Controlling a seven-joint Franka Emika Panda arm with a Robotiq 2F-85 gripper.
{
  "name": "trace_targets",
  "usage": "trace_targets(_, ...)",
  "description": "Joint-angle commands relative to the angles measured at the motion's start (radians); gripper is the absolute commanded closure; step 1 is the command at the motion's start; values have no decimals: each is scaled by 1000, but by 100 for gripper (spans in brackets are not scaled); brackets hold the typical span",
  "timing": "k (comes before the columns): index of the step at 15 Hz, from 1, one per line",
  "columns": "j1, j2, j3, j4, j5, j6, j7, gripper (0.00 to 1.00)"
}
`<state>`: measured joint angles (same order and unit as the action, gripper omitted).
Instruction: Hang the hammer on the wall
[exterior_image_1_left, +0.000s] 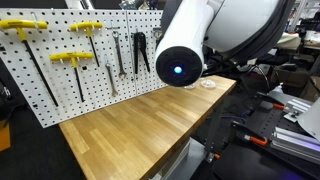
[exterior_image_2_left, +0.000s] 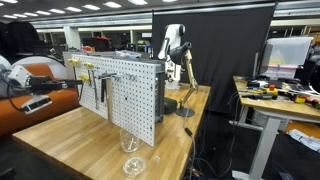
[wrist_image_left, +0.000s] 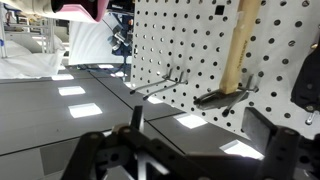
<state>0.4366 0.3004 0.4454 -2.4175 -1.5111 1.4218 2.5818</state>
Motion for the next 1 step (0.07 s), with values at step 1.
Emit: trace_targets(1,1,1,0,1,1,-1,-1,0)
